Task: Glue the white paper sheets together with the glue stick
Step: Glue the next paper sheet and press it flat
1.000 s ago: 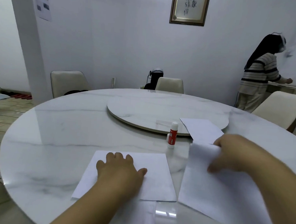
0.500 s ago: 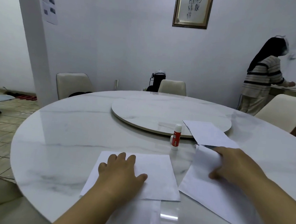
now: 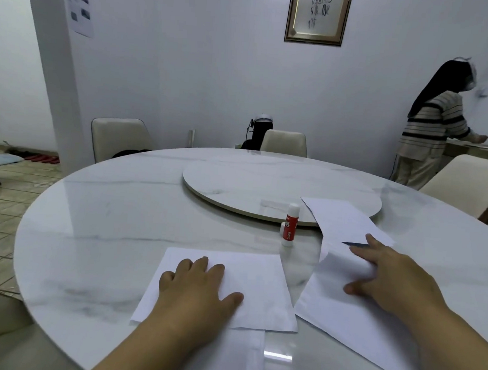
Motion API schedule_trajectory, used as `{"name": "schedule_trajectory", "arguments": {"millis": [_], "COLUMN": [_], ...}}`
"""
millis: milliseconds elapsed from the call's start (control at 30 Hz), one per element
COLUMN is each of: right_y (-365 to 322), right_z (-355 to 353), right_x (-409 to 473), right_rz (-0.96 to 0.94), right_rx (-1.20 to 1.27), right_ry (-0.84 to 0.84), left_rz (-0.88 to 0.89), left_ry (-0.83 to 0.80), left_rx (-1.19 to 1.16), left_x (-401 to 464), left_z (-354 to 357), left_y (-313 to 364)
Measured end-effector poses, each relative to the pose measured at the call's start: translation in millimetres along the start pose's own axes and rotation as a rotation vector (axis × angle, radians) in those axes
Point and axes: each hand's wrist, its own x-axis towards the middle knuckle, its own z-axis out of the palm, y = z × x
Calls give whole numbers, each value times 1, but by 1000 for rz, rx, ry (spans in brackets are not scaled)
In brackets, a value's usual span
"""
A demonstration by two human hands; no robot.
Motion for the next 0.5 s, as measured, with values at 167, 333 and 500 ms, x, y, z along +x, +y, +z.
{"name": "schedule_trajectory", "arguments": {"millis": [167, 333, 500], "right_y": [-8, -33, -79], "right_z": [-17, -103, -123], "right_x": [-3, -20, -41], "right_rz": [-67, -175, -273], "right_rx": [-120, 261, 1062], "right_ry": [64, 126, -139], "left_rz": [-2, 109, 338], "left_ry": [83, 318, -85], "left_rx": [-60, -841, -1695], "left_x": [0, -7, -33], "left_z": [-6, -46, -78], "left_y": [1, -11, 2]}}
